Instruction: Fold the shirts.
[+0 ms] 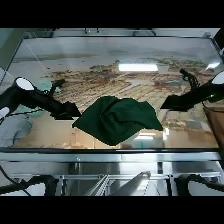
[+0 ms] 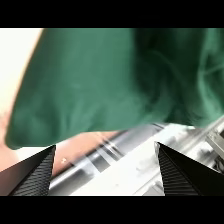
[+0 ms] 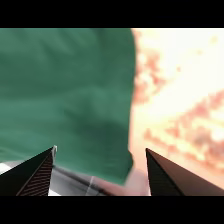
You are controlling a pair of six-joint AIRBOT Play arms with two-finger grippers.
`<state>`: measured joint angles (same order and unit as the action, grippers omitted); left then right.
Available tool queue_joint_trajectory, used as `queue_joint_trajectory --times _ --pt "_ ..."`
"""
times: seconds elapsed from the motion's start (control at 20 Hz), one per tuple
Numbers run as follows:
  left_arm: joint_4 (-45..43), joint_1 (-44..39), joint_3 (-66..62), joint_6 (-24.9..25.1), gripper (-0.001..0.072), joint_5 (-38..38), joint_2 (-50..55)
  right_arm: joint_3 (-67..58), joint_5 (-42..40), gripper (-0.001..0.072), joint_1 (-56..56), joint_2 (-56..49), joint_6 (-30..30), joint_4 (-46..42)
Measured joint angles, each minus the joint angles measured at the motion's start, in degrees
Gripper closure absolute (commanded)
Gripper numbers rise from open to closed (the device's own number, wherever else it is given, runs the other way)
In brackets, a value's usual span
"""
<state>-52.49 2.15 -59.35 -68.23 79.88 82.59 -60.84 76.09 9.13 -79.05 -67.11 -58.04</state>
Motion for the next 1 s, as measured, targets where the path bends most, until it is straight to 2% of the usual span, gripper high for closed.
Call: queue_joint_trajectory --times 0.15,0.3,0.35,0.4,0.45,0.5,0.75,1.0 --pt "0.2 -0.1 2.4 0.8 0.001 -3.3 0.5 5.3 -2.3 0.0087 0.3 -2.0 0.5 0.4" --pt "0.2 -0.2 3.4 1.0 0.0012 -5.1 2.4 8.6 -3.0 0.0092 -1.1 -5.7 3.7 4.7" --pt "0.2 -0.2 3.6 1.2 0.0027 -5.4 3.5 9.1 -3.1 0.0247 -1.8 -6.9 5.0 6.8" --pt "0.2 -0.2 3.7 1.2 0.0264 -5.7 4.5 9.5 -3.1 0.0445 -2.5 -7.9 6.5 9.1" --pt "0.2 -0.3 3.7 1.2 0.0597 -5.9 5.5 9.8 -3.0 0.0556 -3.3 -8.6 8.2 11.5" --pt "0.1 -0.5 3.7 1.2 0.0693 -6.1 6.7 9.9 -2.7 0.0692 -4.0 -9.1 10.2 14.2" --pt "3.7 -2.8 -1.1 3.9 0.0695 -4.8 9.3 6.7 2.0 0.0687 -4.6 -8.9 15.7 23.6" --pt "8.6 -1.3 -15.6 4.2 0.0694 -3.0 0.4 -7.4 5.1 0.0687 0.1 -0.6 14.9 29.9"
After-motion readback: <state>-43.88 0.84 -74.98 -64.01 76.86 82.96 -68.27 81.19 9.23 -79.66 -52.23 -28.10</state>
